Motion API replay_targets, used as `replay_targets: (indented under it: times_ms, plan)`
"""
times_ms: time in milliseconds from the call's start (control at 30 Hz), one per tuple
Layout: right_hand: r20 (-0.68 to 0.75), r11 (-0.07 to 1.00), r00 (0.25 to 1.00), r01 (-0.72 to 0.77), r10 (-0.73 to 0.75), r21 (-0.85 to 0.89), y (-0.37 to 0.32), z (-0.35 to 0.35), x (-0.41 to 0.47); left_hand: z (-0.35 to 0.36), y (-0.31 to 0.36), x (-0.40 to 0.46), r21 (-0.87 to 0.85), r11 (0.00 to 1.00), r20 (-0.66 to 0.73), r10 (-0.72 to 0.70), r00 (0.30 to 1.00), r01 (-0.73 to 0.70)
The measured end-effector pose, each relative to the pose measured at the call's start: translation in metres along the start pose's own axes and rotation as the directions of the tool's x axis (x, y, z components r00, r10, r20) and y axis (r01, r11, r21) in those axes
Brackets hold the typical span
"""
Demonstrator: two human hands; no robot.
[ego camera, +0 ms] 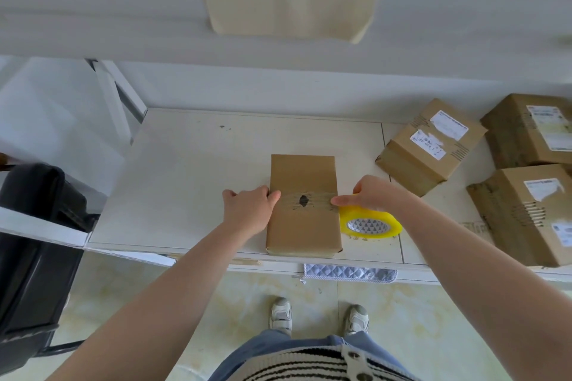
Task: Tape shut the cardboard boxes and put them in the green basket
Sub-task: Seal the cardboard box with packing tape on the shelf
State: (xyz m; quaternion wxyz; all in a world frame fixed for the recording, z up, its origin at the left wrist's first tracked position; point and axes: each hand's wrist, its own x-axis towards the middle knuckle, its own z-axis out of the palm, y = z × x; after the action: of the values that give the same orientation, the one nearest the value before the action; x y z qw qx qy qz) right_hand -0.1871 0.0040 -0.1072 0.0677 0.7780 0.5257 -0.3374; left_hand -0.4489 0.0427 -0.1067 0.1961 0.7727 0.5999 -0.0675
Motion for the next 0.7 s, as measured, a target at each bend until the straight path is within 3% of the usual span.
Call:
replay_targets:
  times_ms: [67, 133, 167, 200, 267, 333, 567, 700]
  plan:
    - [0.003, 1.0, 1.0, -0.003, 0.003, 0.003, 0.001, 0.001, 0.001, -0.005, 0.011, -0.005, 0.188, 0.982, -0.296, 0.045, 0.954, 0.012]
    - [0.009, 1.0, 1.0, -0.006, 0.006, 0.014, 0.003, 0.002, 0.001, -0.003, 0.03, -0.008, 0.1, 0.986, -0.533, 0.169, 0.829, -0.136]
    - [0.009, 1.0, 1.0, -0.008, 0.008, 0.014, 0.003, 0.002, 0.001, 0.0, 0.041, -0.006, 0.063, 0.969, -0.539, 0.233, 0.81, -0.237]
    - [0.004, 1.0, 1.0, -0.007, 0.007, 0.002, 0.002, 0.001, 0.0, 0.003, 0.052, -0.002, 0.054, 0.955, -0.47, 0.281, 0.837, -0.291]
    - [-0.002, 1.0, 1.0, -0.003, 0.003, -0.026, 0.0, -0.001, 0.001, 0.016, 0.067, 0.009, 0.13, 0.947, -0.313, 0.321, 0.894, -0.295]
    - [-0.009, 1.0, 1.0, -0.002, 0.002, -0.029, -0.001, 0.0, 0.003, 0.03, 0.066, 0.018, 0.208, 0.947, -0.244, 0.293, 0.924, -0.245]
    - [-0.018, 0.998, 1.0, -0.003, 0.002, -0.061, -0.006, 0.0, 0.001, 0.042, 0.062, 0.025, 0.29, 0.933, -0.217, 0.279, 0.936, -0.211]
    - [-0.024, 0.996, 1.0, -0.005, 0.003, -0.09, -0.004, 0.0, 0.001, 0.023, 0.076, 0.014, 0.192, 0.933, -0.248, 0.345, 0.905, -0.303]
